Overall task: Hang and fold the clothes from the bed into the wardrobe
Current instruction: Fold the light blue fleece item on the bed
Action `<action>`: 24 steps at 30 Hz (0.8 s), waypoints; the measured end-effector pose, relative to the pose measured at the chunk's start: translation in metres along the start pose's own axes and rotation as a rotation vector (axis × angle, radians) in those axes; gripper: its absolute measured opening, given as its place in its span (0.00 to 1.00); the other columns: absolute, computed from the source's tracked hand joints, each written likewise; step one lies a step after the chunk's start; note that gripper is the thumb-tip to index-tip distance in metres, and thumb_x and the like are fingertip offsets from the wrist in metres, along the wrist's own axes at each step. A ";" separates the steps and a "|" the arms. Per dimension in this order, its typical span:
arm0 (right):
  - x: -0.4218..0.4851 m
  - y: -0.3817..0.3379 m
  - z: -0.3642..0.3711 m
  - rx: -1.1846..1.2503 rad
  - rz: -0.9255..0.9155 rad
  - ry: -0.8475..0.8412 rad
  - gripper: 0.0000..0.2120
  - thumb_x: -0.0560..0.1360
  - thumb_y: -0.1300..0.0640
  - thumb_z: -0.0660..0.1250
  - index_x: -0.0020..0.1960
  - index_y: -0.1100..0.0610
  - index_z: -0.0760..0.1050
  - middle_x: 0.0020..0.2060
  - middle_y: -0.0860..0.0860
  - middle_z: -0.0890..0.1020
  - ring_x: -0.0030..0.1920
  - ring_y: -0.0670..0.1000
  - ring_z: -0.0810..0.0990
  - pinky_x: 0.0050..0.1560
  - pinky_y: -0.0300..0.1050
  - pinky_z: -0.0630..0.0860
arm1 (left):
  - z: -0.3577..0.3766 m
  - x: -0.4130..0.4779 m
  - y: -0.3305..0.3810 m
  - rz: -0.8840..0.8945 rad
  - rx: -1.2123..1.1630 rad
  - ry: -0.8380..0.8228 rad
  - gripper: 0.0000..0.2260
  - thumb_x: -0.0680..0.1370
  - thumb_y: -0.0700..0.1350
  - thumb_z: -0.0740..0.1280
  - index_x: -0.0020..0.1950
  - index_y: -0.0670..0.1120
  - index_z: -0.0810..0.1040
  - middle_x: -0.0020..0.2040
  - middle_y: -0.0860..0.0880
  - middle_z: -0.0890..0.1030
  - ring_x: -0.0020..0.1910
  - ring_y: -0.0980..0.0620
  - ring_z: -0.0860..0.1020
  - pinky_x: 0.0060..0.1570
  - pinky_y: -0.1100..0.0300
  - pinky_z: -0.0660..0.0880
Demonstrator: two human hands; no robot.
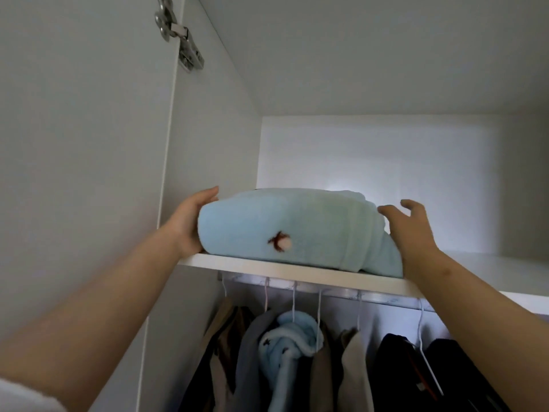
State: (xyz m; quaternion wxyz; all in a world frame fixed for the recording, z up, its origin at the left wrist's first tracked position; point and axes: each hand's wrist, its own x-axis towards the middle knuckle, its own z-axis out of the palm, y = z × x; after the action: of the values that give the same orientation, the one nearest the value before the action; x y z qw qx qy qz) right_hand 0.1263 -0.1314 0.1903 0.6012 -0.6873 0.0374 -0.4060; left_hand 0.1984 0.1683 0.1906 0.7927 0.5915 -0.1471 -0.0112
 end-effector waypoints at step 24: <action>-0.020 -0.001 0.105 -0.602 -0.271 -0.478 0.26 0.81 0.46 0.48 0.76 0.54 0.53 0.72 0.57 0.63 0.68 0.58 0.66 0.70 0.55 0.62 | -0.004 0.005 -0.028 0.731 1.228 0.298 0.18 0.80 0.54 0.57 0.68 0.51 0.70 0.66 0.52 0.73 0.66 0.51 0.68 0.69 0.51 0.58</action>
State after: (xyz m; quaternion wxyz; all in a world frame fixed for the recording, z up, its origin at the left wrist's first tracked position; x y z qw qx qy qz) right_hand 0.1754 -0.0369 0.1861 0.3056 -0.9064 -0.0773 -0.2812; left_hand 0.2090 0.1631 0.1647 0.2828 0.8379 -0.2056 0.4191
